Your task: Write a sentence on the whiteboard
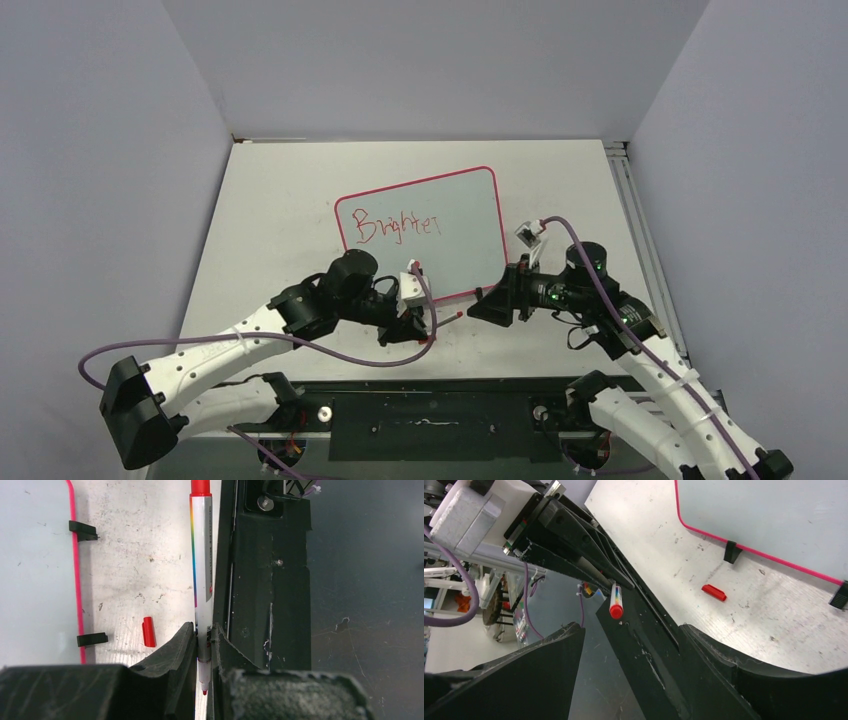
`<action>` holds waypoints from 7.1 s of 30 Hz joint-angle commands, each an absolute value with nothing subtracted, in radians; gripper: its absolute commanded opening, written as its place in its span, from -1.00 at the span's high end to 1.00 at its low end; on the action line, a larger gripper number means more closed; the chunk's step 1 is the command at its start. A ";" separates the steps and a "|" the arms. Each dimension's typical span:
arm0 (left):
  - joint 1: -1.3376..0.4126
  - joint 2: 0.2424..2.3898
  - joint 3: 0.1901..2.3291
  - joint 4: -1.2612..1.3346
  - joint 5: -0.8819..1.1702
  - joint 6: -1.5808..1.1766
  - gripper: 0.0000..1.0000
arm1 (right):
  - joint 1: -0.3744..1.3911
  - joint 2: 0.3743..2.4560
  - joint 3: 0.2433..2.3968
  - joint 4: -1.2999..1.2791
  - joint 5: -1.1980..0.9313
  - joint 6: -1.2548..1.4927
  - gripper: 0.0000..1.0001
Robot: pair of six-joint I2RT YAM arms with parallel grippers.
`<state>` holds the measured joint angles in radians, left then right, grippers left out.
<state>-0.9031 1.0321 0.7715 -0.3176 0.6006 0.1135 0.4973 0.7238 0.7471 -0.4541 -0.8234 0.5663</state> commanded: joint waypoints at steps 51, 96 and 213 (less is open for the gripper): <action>-0.525 0.885 0.813 -0.236 0.554 -0.011 -0.65 | 0.898 0.854 0.851 -0.407 -0.071 0.406 0.89; 0.105 1.111 0.790 0.028 0.744 -0.370 -0.62 | 0.442 0.851 0.742 -0.023 -0.461 0.314 0.89; -0.141 1.275 0.831 -0.060 0.636 -0.314 0.31 | 0.670 1.180 0.738 0.358 -0.003 0.332 0.89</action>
